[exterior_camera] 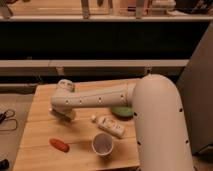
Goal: Place the eraser on the white sponge
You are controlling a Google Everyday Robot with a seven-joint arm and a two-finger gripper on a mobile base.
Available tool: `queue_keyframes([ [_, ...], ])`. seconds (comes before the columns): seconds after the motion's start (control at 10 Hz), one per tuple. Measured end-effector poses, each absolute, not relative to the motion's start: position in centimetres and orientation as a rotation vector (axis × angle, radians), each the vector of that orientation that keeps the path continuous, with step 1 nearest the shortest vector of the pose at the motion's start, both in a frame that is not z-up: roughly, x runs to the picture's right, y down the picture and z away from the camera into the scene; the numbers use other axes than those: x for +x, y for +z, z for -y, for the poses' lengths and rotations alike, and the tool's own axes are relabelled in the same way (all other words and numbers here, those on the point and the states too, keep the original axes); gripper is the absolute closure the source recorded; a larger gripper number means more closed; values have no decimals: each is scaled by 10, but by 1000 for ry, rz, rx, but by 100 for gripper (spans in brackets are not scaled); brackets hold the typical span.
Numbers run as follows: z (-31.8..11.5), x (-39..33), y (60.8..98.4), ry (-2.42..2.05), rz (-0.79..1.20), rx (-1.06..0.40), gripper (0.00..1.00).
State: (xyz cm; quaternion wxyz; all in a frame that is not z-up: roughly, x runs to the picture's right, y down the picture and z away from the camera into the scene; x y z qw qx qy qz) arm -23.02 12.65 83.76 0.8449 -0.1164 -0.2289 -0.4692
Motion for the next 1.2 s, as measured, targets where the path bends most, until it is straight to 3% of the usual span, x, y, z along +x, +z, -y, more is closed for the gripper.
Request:
queue_keyframes([
  [1.2,-137,-214,837,-983,552,-260,99],
])
